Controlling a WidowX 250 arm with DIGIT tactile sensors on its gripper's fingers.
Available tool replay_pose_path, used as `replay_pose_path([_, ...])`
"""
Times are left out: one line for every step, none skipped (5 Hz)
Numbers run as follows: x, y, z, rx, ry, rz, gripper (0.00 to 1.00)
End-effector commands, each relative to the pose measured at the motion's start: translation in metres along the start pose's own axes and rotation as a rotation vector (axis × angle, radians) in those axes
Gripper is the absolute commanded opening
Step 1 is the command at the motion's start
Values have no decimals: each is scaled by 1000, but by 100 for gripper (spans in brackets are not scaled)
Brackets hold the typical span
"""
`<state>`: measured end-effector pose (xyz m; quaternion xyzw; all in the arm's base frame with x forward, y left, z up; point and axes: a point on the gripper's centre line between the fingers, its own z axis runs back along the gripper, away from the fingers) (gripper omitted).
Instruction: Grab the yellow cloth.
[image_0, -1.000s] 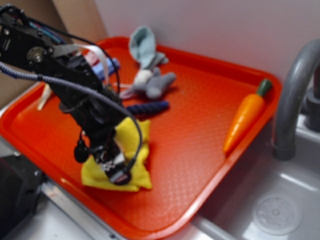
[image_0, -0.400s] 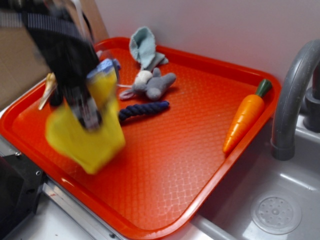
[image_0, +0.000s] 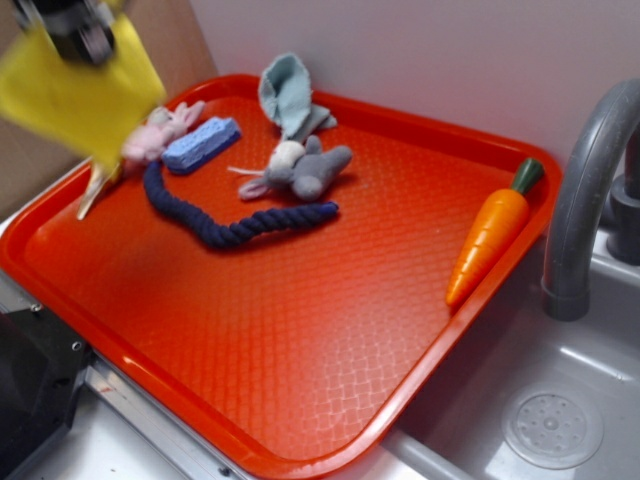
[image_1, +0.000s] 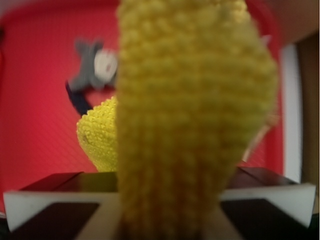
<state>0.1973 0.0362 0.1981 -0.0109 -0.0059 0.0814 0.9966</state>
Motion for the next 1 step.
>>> replay_pose_path([-14, -18, 17, 67, -78, -43, 0])
